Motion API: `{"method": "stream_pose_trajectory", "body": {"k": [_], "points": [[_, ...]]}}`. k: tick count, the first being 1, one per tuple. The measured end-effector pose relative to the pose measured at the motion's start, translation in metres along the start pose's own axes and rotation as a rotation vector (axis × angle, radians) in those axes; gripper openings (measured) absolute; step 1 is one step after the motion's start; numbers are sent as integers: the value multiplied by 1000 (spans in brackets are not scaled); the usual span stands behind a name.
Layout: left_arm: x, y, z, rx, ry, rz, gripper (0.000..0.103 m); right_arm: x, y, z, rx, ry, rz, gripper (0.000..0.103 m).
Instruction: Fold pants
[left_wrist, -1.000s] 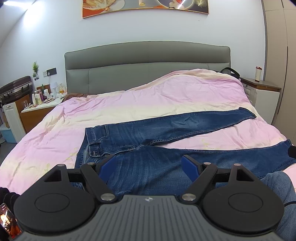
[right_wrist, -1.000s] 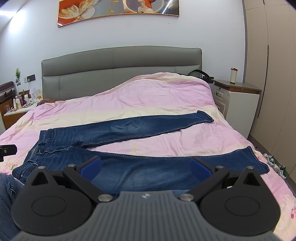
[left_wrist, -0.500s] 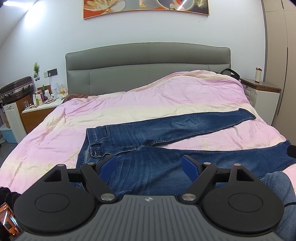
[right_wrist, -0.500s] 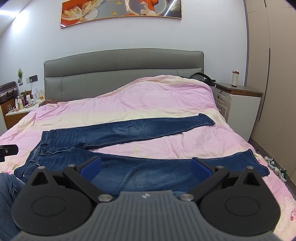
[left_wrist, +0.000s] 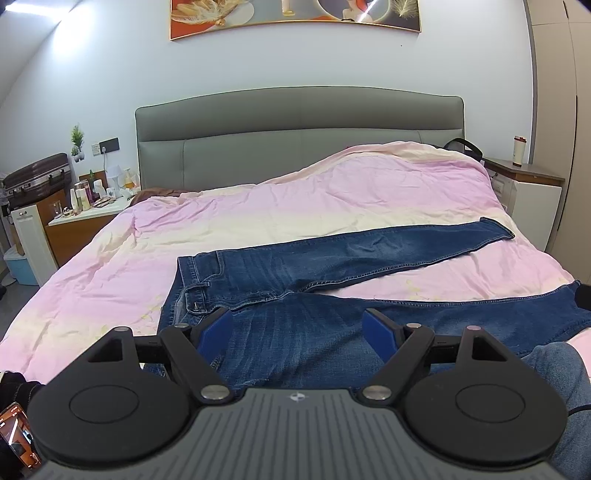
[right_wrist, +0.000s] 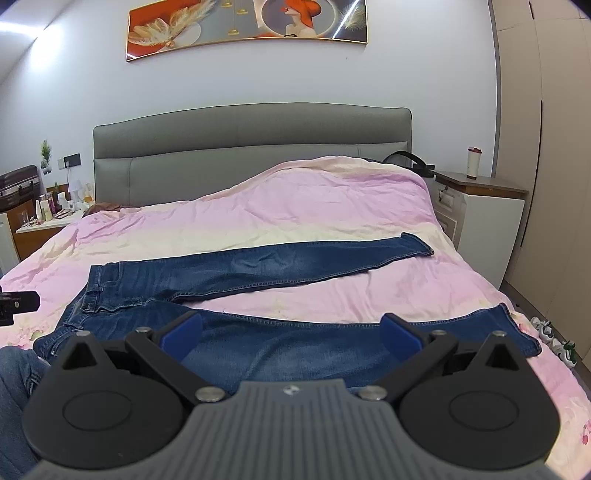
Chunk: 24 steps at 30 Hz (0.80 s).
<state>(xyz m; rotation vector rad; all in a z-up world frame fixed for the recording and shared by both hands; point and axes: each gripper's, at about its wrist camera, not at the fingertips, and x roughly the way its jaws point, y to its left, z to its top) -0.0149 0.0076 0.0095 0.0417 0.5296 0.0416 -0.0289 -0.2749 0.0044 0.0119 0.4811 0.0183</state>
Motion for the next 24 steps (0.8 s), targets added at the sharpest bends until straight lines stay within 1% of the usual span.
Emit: {"method": "stream_pose_trajectory", "body": {"k": [9,24], "points": [[-1,1,1,-7,1,4,93,1,5,0,-11,-2,9,98],[2,1,-1,-5,9,5,93,4,4,-1,-5,7,0,98]]}}
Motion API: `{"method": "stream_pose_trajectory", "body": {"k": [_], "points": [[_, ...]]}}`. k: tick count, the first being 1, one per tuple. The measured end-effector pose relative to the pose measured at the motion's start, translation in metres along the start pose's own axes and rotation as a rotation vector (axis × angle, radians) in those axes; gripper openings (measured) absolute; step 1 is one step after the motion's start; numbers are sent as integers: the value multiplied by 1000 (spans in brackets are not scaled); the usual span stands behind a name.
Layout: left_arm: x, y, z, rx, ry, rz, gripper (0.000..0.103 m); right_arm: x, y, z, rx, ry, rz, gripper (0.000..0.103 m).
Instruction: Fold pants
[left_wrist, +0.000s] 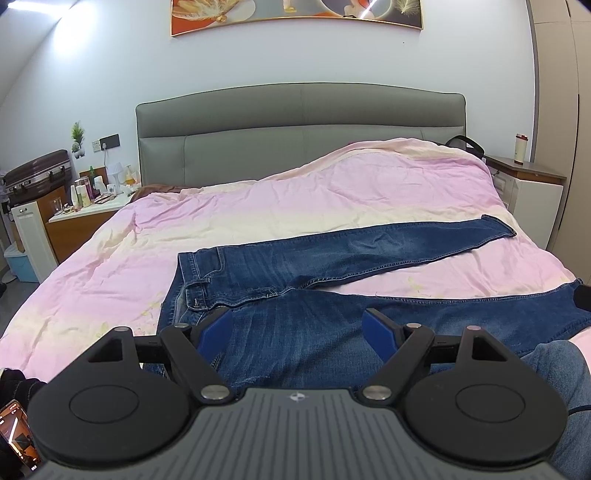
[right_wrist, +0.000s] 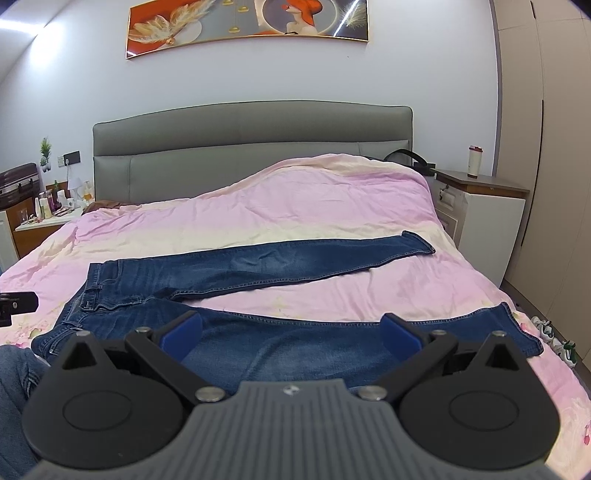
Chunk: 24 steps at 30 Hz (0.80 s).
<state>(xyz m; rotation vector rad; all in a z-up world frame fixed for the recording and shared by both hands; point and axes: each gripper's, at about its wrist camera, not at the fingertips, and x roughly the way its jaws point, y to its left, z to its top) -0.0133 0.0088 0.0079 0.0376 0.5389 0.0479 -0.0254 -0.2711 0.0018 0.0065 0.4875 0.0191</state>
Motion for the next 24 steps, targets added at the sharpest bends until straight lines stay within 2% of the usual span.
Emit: {"method": "stream_pose_trajectory", "body": {"k": [16,21,24], "points": [[2,-1,-2,9,5,-1,93,1,-5,-1,10,-4,-7,98],[13,6,2,97,-9,-18,92,5,-12,1,6,-38,-11,98],[27,20,5,138,-8,-60,88,14,-33,5,11,-78,32,98]]}}
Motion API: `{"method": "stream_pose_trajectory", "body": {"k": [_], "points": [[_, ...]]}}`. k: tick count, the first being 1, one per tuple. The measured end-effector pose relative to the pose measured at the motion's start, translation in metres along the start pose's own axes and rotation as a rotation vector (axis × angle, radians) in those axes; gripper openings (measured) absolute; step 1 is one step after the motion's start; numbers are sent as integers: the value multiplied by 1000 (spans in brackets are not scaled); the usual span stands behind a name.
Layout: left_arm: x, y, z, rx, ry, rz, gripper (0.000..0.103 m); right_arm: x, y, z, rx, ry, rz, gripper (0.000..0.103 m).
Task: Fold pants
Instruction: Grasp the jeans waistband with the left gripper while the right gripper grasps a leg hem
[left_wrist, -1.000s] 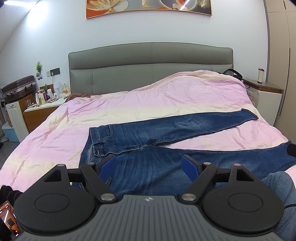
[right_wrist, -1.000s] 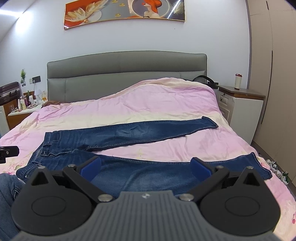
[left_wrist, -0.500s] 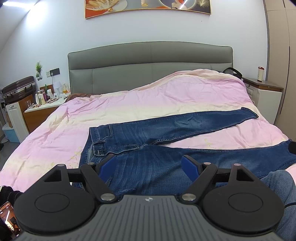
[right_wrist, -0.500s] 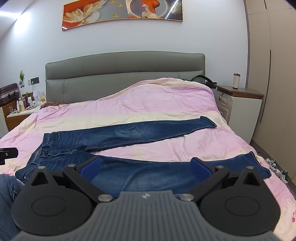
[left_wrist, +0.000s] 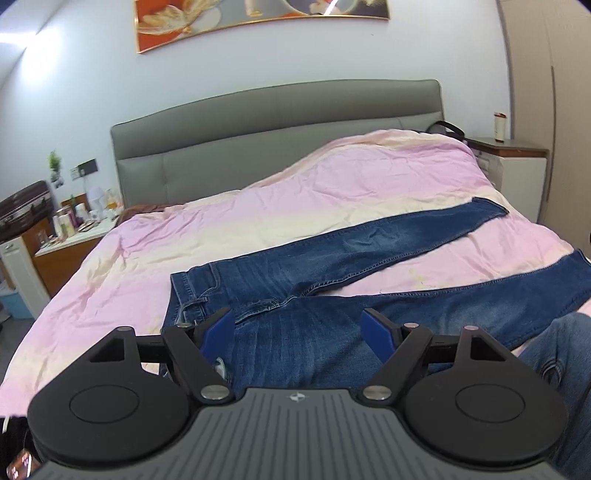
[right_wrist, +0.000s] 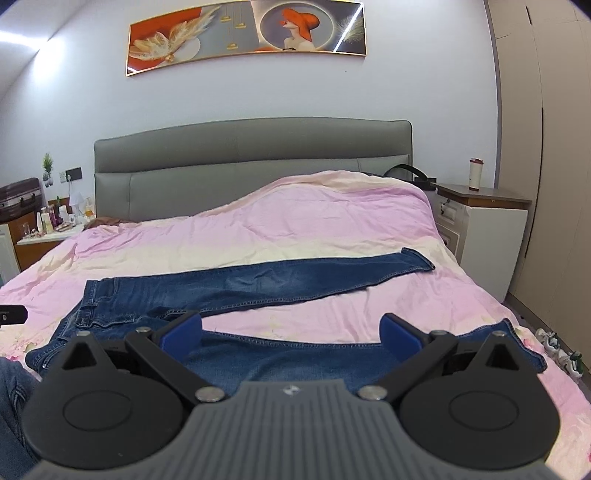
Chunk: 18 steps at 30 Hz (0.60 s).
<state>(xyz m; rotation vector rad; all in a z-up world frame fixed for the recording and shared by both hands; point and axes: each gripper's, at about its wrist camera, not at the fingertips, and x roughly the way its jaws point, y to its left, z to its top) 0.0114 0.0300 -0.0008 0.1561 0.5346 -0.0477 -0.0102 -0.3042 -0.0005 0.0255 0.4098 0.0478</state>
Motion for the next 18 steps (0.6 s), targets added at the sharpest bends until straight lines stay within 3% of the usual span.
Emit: {"method": "stream_pose_trajectory", "body": {"k": [4,8,10,12,15,16,18], "points": [[31,31,2,57,58,-73,74,29,-42,4,-21,45,-7,98],[62,62,3,142,126,-70,55,68,-89,2,-64,159,-23,74],[81,80,4,165,189,-60,47,85,-112,0,-88,213,-40,68],[101,98,2,185,261,-56,46,102,-134,-3,-121,270,-64,58],[135,131,-7,160,392,-76,46,126,-168,-13,-179,355,-111,54],[144,136,-11,181,413,-83,46,133,-179,-16,-198,378,-118,54],[160,141,-24,314,466,-94,46,148,-199,-27,-246,433,-124,54]]}}
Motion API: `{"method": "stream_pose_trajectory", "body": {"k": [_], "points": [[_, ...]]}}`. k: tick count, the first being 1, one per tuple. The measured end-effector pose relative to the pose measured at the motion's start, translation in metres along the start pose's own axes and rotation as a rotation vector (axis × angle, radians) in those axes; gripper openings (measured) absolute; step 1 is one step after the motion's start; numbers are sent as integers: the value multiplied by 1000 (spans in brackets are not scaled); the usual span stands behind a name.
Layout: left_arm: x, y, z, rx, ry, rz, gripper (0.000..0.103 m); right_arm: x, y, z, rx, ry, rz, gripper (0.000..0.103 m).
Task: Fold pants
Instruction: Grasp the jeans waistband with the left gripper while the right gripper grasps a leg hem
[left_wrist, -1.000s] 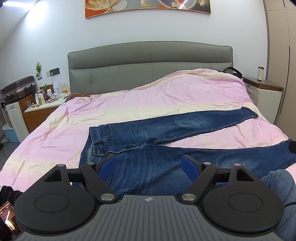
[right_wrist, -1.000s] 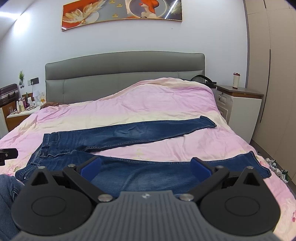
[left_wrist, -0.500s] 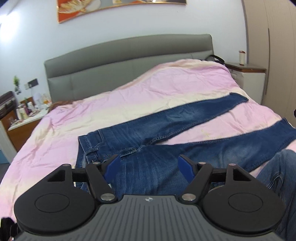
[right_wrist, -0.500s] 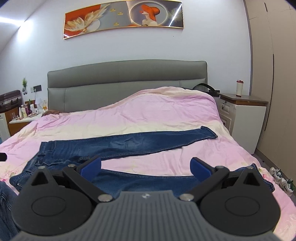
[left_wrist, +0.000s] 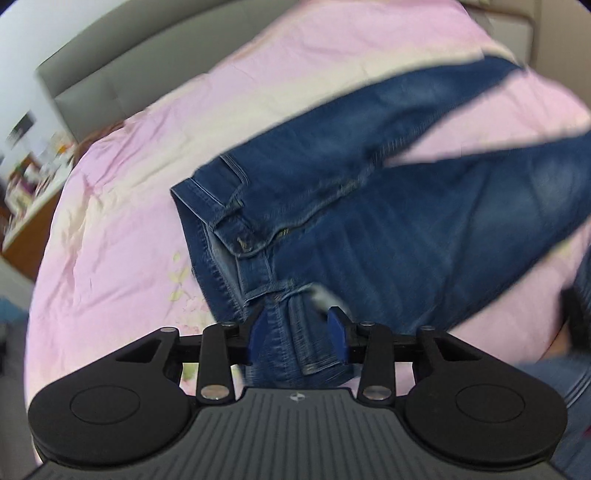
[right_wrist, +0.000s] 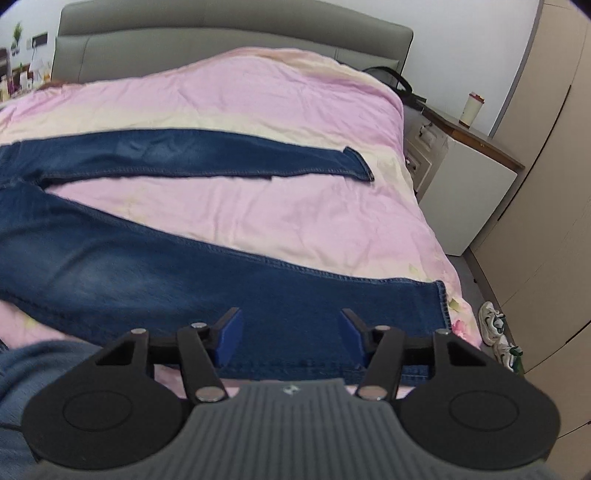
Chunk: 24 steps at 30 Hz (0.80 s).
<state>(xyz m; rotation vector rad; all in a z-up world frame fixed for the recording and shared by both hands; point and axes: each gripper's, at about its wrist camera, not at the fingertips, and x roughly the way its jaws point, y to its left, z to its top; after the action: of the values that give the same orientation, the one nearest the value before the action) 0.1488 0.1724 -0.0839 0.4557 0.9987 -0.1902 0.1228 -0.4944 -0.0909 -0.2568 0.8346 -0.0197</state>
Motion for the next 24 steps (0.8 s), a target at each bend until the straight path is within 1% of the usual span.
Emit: {"method": "stream_pose_trajectory", "body": {"k": [1,3,5,6,7,8,9,10,12,13,14,15,17,18,19,20,22,24], "points": [[9,0,-2,65,37,1,46,9,-6,-4,-34,22,4,54],[24,0,-5,156,98,-18,46,29,-15,-15,-117,77,3,54],[34,0,-8,210,135,-53,47,44,-21,-24,-184,127,-3,54],[41,1,-8,233,167,-73,49,51,-23,-27,-204,151,-4,54],[49,3,-8,248,202,-98,51,59,-26,-31,-217,176,0,54],[56,4,-8,261,241,-124,56,65,-28,-35,-226,199,8,54],[66,5,-8,283,284,-136,57,70,-29,-38,-236,214,15,54],[73,6,-10,300,314,-129,57,74,-30,-41,-251,225,20,55],[91,11,-11,305,385,-127,67,79,-29,-46,-292,241,27,57],[99,13,-12,303,414,-139,69,80,-28,-48,-313,245,27,58],[105,13,-14,312,426,-134,69,80,-26,-51,-334,248,26,62],[110,13,-16,320,432,-118,71,81,-25,-53,-352,248,26,63],[120,14,-19,291,447,-118,71,85,-25,-56,-383,249,20,63],[124,15,-20,263,452,-110,66,87,-25,-58,-394,252,12,63],[124,16,-19,231,449,-122,58,89,-26,-59,-401,259,10,63],[121,17,-18,205,445,-133,47,91,-26,-61,-415,266,8,63],[110,19,-18,148,418,-92,40,95,-25,-64,-466,275,-12,64],[98,21,-18,86,401,-61,35,94,-24,-68,-512,268,-23,68]]}}
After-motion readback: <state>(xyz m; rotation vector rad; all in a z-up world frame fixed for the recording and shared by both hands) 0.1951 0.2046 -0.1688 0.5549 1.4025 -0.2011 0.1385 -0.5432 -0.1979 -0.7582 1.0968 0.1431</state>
